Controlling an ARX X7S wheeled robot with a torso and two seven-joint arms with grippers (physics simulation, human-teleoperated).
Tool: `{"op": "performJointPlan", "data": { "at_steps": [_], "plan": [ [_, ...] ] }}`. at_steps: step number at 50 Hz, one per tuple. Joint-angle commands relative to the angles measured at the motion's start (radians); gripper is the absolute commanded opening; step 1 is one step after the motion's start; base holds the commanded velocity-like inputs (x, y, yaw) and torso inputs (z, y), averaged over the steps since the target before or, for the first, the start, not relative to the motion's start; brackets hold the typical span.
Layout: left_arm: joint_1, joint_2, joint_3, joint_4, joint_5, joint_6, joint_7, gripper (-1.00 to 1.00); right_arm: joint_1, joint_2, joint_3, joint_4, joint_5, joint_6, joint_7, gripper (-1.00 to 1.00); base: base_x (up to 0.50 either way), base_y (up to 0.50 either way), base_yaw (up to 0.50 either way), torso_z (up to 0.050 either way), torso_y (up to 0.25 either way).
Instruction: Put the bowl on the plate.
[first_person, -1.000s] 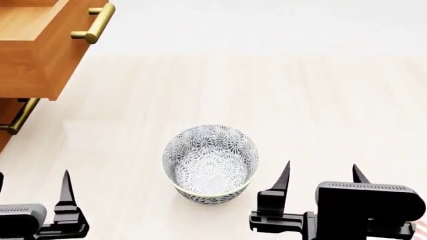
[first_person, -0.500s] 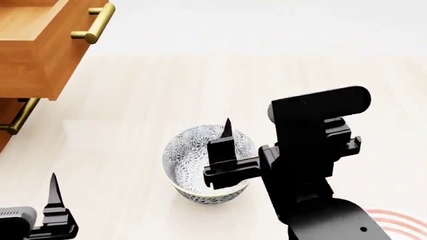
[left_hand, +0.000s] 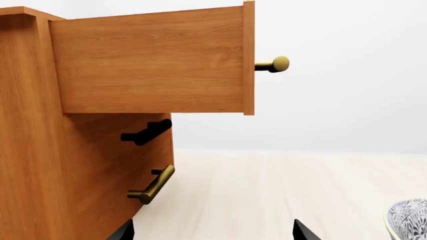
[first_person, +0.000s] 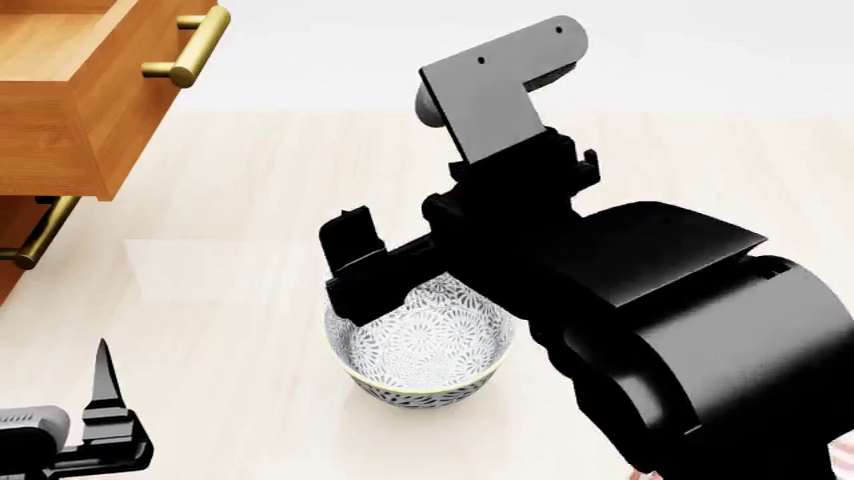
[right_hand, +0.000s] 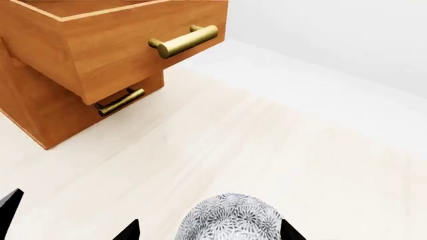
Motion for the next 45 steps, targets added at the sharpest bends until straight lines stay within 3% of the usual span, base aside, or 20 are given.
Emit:
{"op": "performJointPlan", "data": {
  "at_steps": [1, 14, 24, 45],
  "plan": [
    [-0.004, -0.005, 0.001, 0.005, -0.004, -0.003, -0.006, 1.00, 0.148, -0.016, -0.203, 0.212, -0.012, -0.012, -0.121, 1.00, 0.00, 0.00, 0.00, 0.000, 0.000],
    [-0.004, -0.009, 0.007, 0.008, -0.005, 0.000, -0.012, 1.00, 0.206, -0.052, -0.371, 0.348, -0.054, -0.079, -0.196, 1.00, 0.00, 0.00, 0.00, 0.000, 0.000],
    [0.001, -0.013, 0.011, 0.024, -0.007, -0.004, -0.018, 1.00, 0.236, -0.064, -0.432, 0.413, -0.069, -0.113, -0.234, 1.00, 0.00, 0.00, 0.00, 0.000, 0.000],
    [0.008, -0.021, 0.013, 0.029, -0.017, 0.004, -0.025, 1.00, 0.298, -0.180, -0.564, 0.754, -0.148, -0.331, -0.336, 1.00, 0.00, 0.00, 0.00, 0.000, 0.000]
  ]
}}
